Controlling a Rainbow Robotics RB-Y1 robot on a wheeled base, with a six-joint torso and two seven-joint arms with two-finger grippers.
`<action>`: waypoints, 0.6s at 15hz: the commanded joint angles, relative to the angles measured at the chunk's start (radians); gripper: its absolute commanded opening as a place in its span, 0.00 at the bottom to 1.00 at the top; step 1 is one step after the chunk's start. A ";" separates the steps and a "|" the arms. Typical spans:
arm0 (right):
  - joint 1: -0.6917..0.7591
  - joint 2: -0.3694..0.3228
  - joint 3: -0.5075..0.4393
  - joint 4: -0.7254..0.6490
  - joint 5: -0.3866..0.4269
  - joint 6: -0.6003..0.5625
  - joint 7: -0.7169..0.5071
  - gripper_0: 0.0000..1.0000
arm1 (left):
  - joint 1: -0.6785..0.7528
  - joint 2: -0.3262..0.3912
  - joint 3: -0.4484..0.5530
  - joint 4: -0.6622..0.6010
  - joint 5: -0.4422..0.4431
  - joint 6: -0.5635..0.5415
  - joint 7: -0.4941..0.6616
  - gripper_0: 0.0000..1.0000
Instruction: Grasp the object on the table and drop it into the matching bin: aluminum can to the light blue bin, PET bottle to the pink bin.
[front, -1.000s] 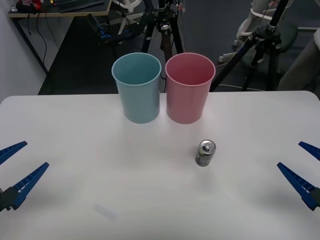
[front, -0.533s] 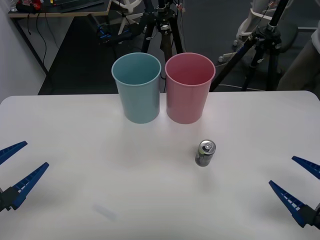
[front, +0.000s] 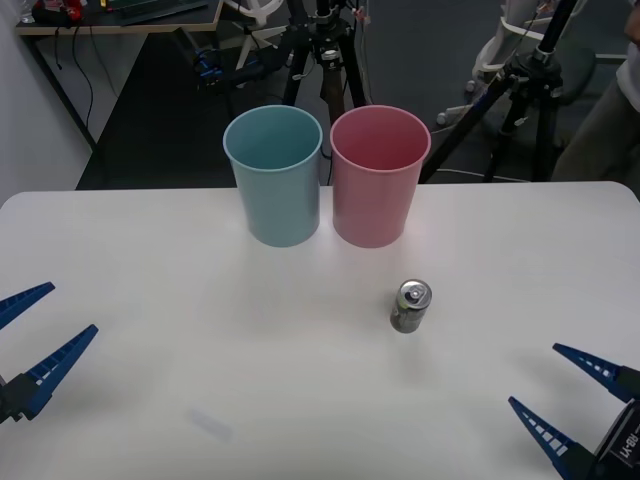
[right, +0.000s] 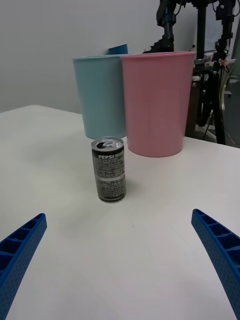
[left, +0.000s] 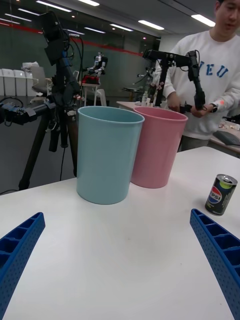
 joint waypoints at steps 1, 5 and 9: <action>-0.036 0.000 0.028 0.049 0.019 0.000 0.017 1.00 | 0.000 0.000 0.000 0.000 0.000 0.000 0.000 1.00; -0.095 0.000 0.068 0.114 0.023 0.026 0.059 1.00 | 0.000 0.000 0.000 0.000 0.000 0.000 0.000 1.00; -0.129 0.002 0.137 0.114 0.003 0.115 0.088 1.00 | 0.000 0.000 0.000 0.000 0.000 0.000 0.000 1.00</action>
